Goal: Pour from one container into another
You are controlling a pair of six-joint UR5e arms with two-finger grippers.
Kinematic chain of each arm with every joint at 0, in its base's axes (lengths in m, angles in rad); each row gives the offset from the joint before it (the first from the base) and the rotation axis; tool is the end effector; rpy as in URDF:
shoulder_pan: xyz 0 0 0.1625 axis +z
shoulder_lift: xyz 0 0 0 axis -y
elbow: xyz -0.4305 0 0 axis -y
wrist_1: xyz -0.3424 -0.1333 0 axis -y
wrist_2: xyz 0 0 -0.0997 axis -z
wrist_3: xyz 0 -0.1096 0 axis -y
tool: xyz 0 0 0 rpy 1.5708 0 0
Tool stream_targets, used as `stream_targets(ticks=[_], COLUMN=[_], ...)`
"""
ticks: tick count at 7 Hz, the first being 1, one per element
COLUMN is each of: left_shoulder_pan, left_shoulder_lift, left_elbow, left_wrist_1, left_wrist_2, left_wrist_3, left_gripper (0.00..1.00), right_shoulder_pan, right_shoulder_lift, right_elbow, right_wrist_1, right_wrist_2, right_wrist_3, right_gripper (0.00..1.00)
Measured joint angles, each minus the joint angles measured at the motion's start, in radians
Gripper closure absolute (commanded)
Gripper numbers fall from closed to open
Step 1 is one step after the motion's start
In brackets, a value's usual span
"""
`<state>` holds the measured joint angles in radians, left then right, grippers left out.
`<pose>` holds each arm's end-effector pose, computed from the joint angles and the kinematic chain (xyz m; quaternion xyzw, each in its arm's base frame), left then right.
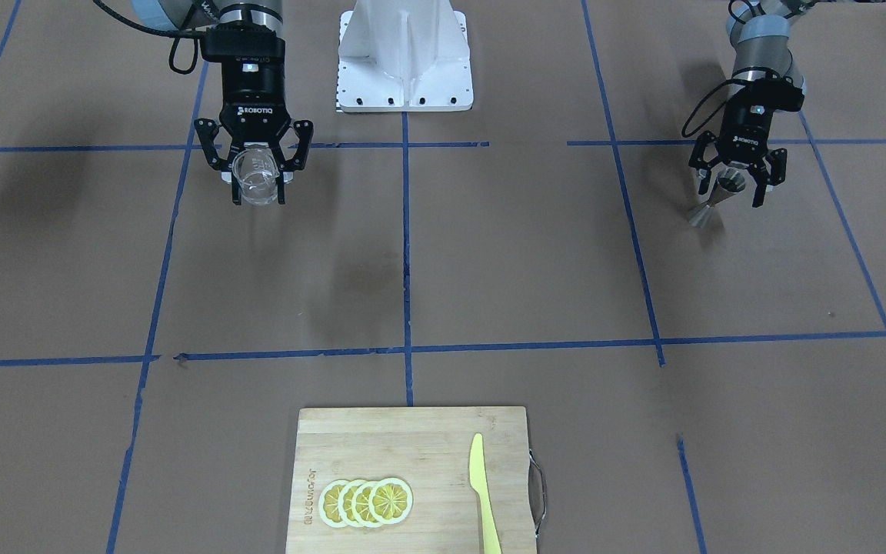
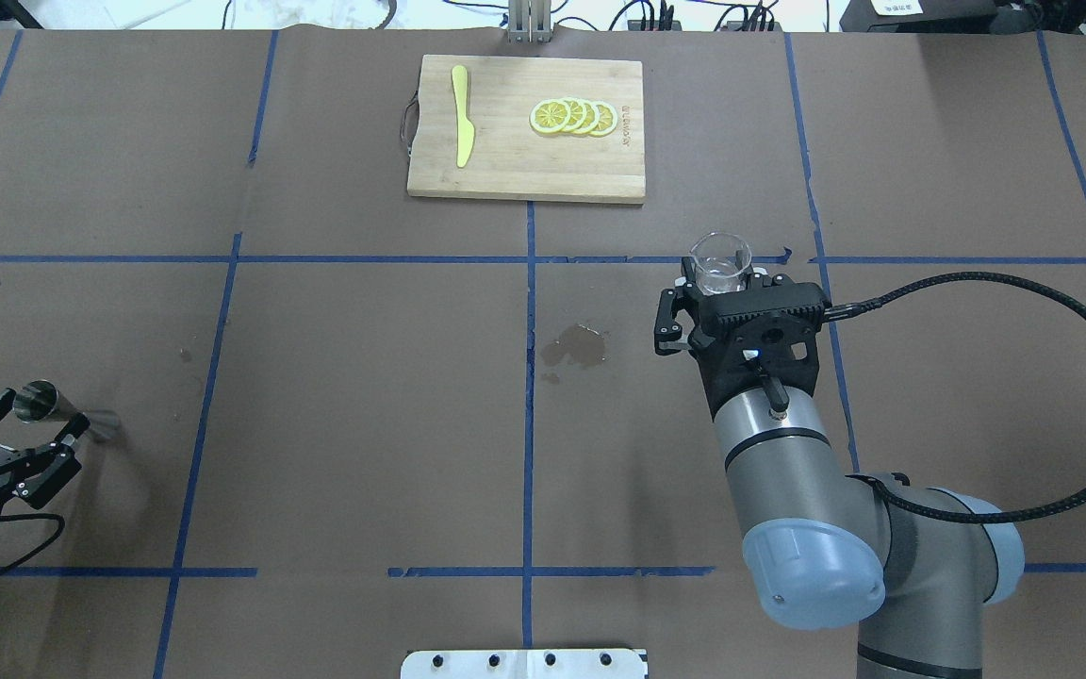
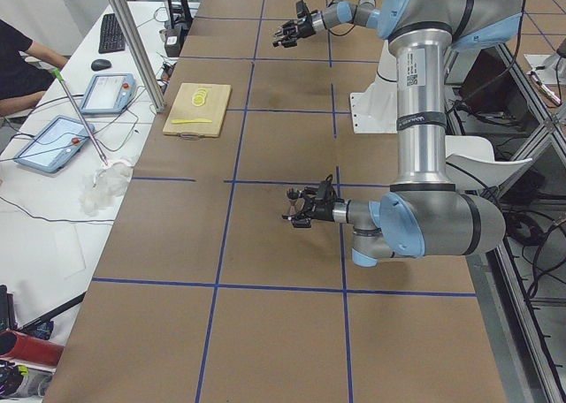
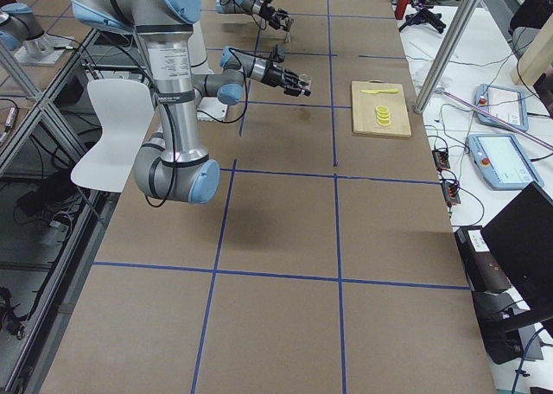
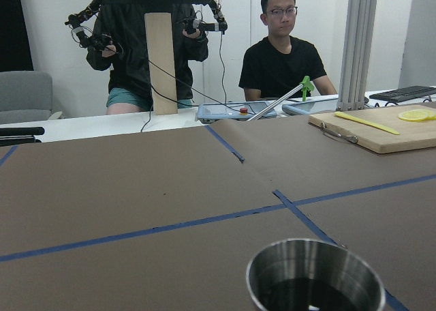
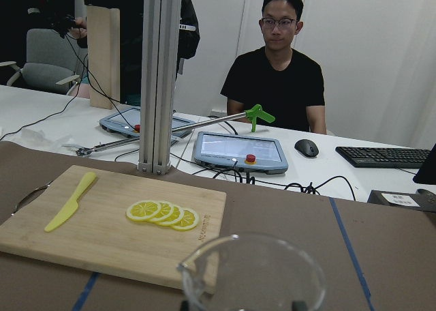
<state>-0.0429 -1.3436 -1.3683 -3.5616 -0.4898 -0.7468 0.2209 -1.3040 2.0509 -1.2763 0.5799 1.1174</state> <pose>0.2567 -0.2412 0.6254 0.5852 0.3940 -0.1029 0.7012 -0.4063 -0.3218 0.2894 0.5340 -0.2766 0.1464 0.7854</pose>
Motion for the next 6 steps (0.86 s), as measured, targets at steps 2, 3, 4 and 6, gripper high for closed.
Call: stream_targets(ticks=[2, 3, 4, 6], left_shoulder_pan=[0.072, 0.102, 0.121, 0.132], left_shoulder_lift=[0.022, 0.052, 0.088, 0.16], left_elbow=[-0.018, -0.02, -0.019, -0.009], left_wrist_1=[-0.043, -0.073, -0.098, -0.175], left_wrist_2=[0.039, 0.066, 0.09, 0.139], left_wrist_3=[0.007, 0.008, 0.008, 0.007], left_gripper=[0.0, 0.0, 0.0, 0.0], right_shoulder_pan=[0.0, 0.0, 0.0, 0.0], right_shoulder_lift=[0.0, 0.0, 0.0, -0.001], right_elbow=[0.001, 0.001, 0.002, 0.003], right_wrist_1=[0.0, 0.0, 0.0, 0.0], right_wrist_2=[0.0, 0.001, 0.001, 0.001], right_wrist_3=[0.0, 0.0, 0.001, 0.001], right_gripper=[1.0, 1.0, 1.0, 1.0])
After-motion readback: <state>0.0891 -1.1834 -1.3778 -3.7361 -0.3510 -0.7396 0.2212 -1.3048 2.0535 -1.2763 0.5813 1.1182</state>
